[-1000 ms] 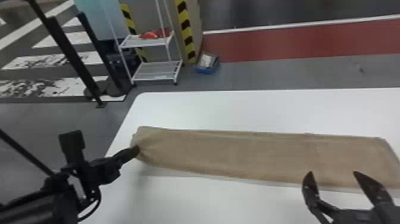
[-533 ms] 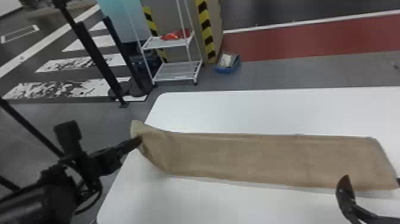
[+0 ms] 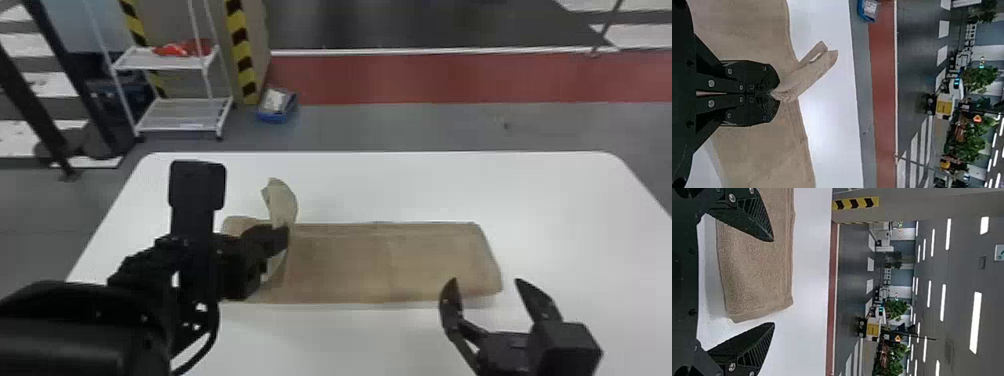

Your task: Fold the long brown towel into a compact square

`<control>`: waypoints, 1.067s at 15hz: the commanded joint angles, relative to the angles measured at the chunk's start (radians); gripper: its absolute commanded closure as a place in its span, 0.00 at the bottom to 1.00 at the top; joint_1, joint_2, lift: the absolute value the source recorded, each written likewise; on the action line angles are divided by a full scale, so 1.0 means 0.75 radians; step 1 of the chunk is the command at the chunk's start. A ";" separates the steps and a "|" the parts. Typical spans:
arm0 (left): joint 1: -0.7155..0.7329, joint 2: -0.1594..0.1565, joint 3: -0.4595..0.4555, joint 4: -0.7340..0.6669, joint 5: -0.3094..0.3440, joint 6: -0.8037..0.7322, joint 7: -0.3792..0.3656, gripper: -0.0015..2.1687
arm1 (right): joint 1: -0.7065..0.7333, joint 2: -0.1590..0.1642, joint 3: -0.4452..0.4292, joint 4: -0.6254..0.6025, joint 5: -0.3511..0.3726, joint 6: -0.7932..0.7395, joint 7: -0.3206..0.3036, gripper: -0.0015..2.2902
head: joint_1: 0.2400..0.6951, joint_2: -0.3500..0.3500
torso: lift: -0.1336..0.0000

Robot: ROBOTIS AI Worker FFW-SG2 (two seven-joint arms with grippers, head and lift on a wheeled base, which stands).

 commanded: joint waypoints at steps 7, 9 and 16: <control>-0.016 -0.004 -0.403 0.221 -0.069 -0.108 0.150 0.00 | -0.031 -0.012 0.012 0.029 -0.030 0.002 0.000 0.06 | 1.00 0.25 | 0.12; -0.014 -0.004 -0.401 0.223 -0.069 -0.112 0.152 0.01 | -0.033 -0.012 0.018 0.029 -0.030 0.002 0.000 0.06 | 1.00 0.21 | 0.12; 0.131 -0.004 -0.123 0.168 0.009 -0.349 0.148 0.01 | -0.086 -0.008 0.067 0.035 -0.018 0.108 0.012 0.06 | 1.00 0.25 | 0.12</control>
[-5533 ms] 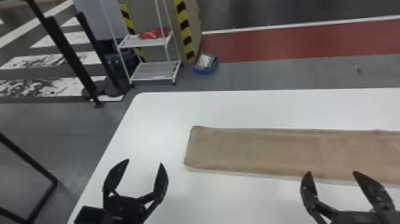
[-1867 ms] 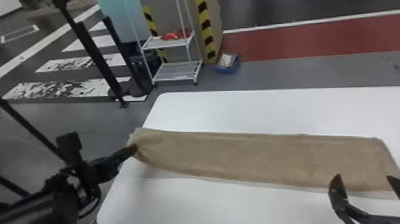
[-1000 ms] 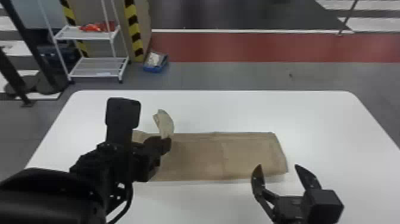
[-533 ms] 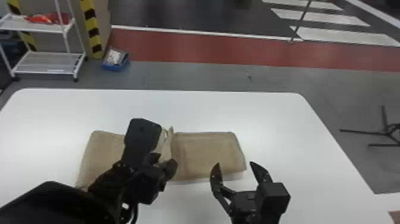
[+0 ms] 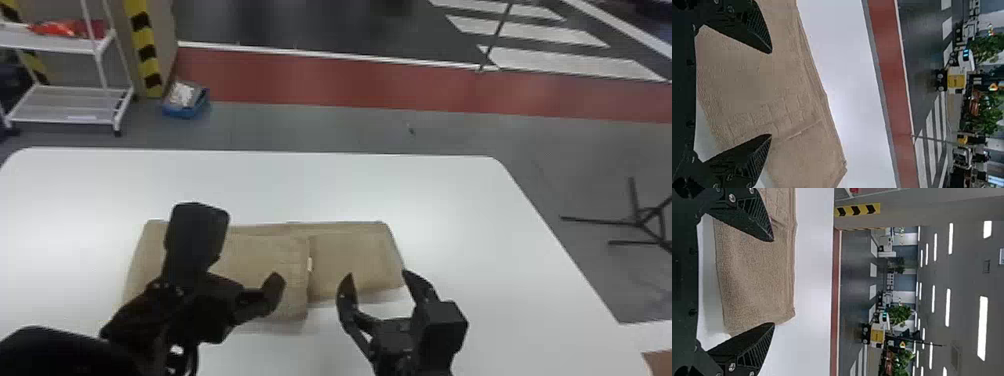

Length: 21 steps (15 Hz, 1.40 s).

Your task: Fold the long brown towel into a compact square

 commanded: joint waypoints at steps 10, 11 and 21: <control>0.276 0.014 0.599 0.266 0.497 -1.173 0.028 0.02 | -0.280 0.001 0.153 0.197 0.022 0.293 0.053 0.06 | 1.00 0.77 | 0.12; 0.278 0.027 0.605 0.287 0.519 -1.185 0.022 0.02 | -0.297 0.001 0.155 0.215 0.022 0.305 0.053 0.06 | 1.00 0.78 | 0.12; 0.286 0.082 0.613 0.354 0.587 -1.226 0.014 0.02 | -0.456 0.005 0.247 0.385 0.044 0.359 0.066 0.10 | 1.00 0.85 | 0.12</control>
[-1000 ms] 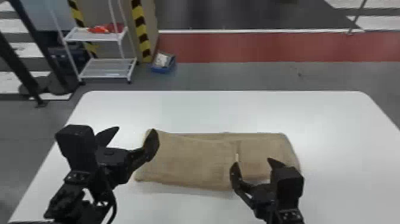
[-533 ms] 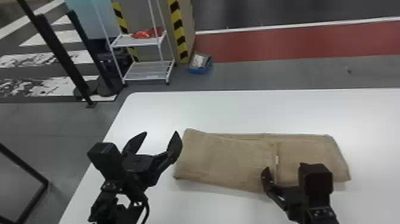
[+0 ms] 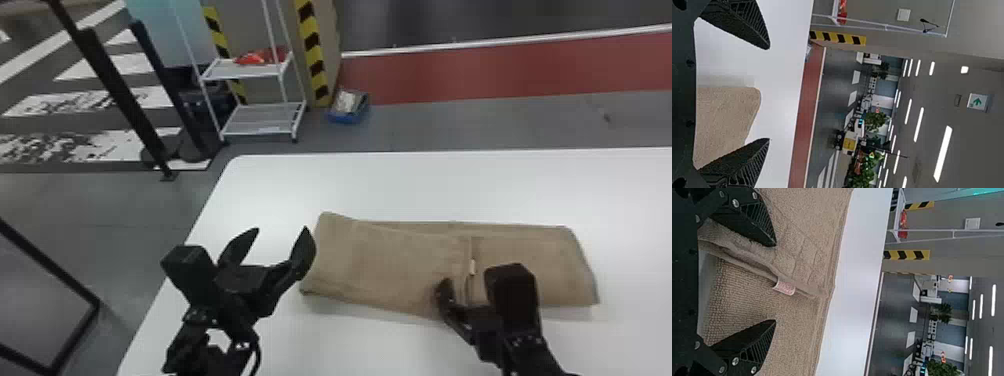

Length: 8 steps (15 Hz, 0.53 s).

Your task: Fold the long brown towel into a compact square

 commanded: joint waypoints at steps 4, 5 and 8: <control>0.008 0.001 0.000 0.021 0.004 -0.030 -0.009 0.02 | -0.003 0.000 0.027 0.005 0.021 -0.018 0.004 0.24 | 1.00 0.88 | 0.12; 0.008 0.001 0.000 0.025 0.006 -0.034 -0.007 0.02 | -0.003 0.000 0.029 0.005 0.023 -0.018 0.002 0.28 | 1.00 0.88 | 0.12; 0.010 0.003 0.000 0.031 0.008 -0.046 -0.009 0.02 | 0.001 0.000 0.035 0.005 0.023 -0.018 0.002 0.37 | 1.00 0.88 | 0.12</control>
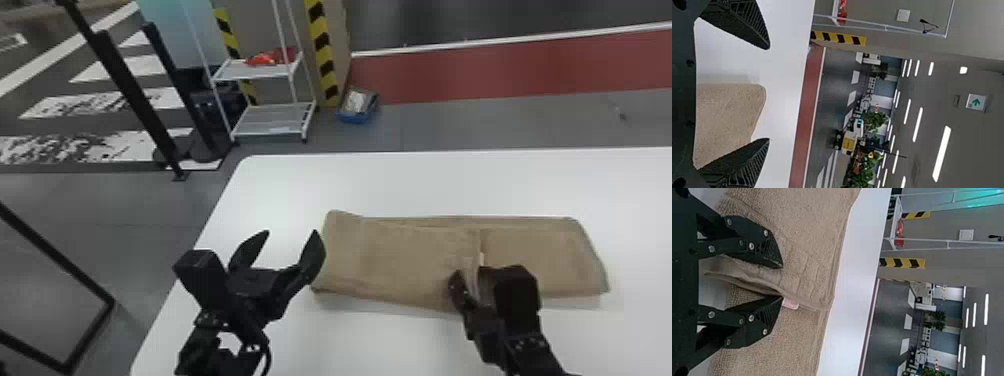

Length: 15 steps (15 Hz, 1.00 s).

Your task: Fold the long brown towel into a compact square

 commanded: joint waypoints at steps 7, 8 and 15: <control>0.009 0.006 0.008 0.012 0.011 -0.024 0.000 0.02 | 0.025 0.000 0.028 -0.060 0.004 -0.033 0.000 0.43 | 1.00 0.90 | 0.12; 0.013 0.008 0.010 0.012 0.013 -0.032 0.000 0.02 | 0.025 -0.004 0.034 -0.088 0.010 -0.041 0.000 0.43 | 1.00 0.91 | 0.12; 0.037 0.006 0.045 0.010 0.036 -0.094 0.000 0.02 | 0.135 -0.047 -0.129 -0.461 -0.014 -0.033 0.022 0.42 | 1.00 0.89 | 0.12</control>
